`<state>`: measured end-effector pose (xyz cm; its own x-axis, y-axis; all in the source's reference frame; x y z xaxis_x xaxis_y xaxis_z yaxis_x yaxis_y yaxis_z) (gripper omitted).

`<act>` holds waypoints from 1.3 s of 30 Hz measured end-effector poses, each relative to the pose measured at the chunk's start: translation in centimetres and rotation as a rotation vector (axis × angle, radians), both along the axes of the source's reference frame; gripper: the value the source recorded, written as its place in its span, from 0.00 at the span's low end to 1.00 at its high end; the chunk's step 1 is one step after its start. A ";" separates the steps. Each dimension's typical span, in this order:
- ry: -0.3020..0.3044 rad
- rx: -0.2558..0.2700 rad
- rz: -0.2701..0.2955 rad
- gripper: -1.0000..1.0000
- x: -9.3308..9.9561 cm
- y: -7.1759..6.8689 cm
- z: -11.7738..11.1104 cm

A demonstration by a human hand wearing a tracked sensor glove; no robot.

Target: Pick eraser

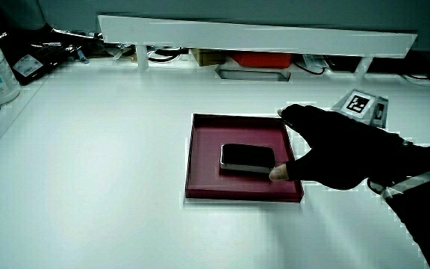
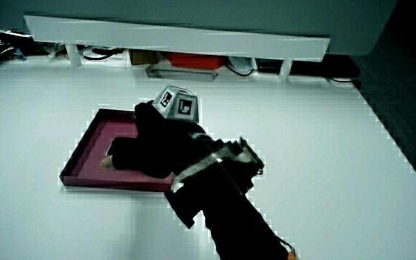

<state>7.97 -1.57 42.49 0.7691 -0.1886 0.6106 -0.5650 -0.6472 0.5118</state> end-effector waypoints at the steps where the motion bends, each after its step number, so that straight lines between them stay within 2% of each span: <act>1: -0.002 -0.005 0.004 0.50 -0.2 -0.2 0.5; 11: 0.001 -0.048 0.038 0.50 -1.8 -1.7 5.2; 15: 0.005 -0.055 0.053 0.50 -2.3 -2.0 6.4; 16: -0.011 -0.064 0.050 0.50 -2.4 -2.0 6.5; 20: 0.009 -0.076 0.075 0.50 -2.7 -2.2 8.3; 28: 0.037 -0.099 0.083 0.50 -3.3 -2.2 10.0; 30: 0.062 -0.097 0.085 0.50 -3.3 -2.3 10.7; 37: 0.072 -0.123 0.092 0.50 -3.3 -2.2 11.6; 39: 0.067 -0.107 0.099 0.50 -3.3 -2.2 11.7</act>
